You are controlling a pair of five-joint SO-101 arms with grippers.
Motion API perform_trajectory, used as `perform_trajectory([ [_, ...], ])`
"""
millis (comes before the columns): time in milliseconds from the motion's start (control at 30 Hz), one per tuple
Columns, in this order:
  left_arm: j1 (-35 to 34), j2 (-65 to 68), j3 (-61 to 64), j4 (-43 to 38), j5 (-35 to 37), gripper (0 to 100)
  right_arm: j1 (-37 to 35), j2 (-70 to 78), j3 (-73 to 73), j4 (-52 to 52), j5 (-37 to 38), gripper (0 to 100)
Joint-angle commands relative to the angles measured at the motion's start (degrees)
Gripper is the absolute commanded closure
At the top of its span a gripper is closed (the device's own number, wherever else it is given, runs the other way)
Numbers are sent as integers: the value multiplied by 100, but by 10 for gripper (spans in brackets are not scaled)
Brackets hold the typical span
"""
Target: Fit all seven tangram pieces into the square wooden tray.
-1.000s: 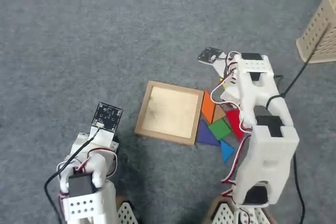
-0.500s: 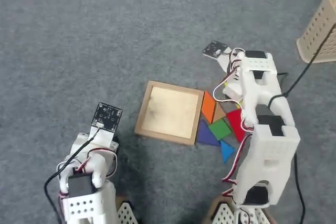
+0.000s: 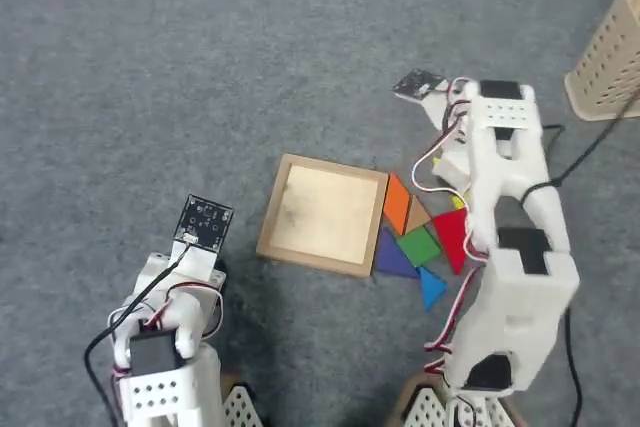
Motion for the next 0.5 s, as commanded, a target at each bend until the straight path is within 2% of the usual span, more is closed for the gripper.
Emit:
perform_trajectory([
  [0,0,-62,-40,18,35,824,259,-743,352,-66,510,676],
  [200,0,-62,-40,18,35,824,444,-629,1371,-1279,897,674],
  [367,0,-62,-40,18,35,824,312,-101,1248,-1473,870,676],
  [467,0,-62,-40,18,35,824,268,215,923,-1437,501,676],
])
